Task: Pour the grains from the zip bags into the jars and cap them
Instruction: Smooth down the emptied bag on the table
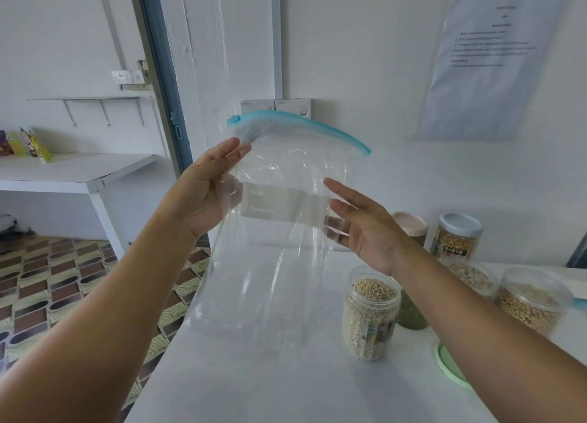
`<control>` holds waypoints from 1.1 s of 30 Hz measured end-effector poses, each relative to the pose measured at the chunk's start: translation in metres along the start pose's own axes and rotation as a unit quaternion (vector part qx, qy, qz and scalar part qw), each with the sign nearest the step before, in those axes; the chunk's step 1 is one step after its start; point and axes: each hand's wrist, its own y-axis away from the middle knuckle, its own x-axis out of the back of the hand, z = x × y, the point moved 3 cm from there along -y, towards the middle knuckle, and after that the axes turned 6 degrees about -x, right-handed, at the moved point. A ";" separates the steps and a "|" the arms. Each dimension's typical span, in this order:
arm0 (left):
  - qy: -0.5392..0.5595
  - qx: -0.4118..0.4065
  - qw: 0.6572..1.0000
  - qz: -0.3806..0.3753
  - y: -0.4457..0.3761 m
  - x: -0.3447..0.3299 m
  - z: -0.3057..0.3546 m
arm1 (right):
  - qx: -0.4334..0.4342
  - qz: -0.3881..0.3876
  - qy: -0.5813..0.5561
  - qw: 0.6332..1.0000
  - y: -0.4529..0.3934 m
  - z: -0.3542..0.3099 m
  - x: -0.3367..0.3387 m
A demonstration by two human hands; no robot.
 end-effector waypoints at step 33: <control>-0.161 0.103 0.974 -0.126 0.062 -0.338 -0.234 | 0.058 0.312 0.116 0.941 0.239 -0.128 0.336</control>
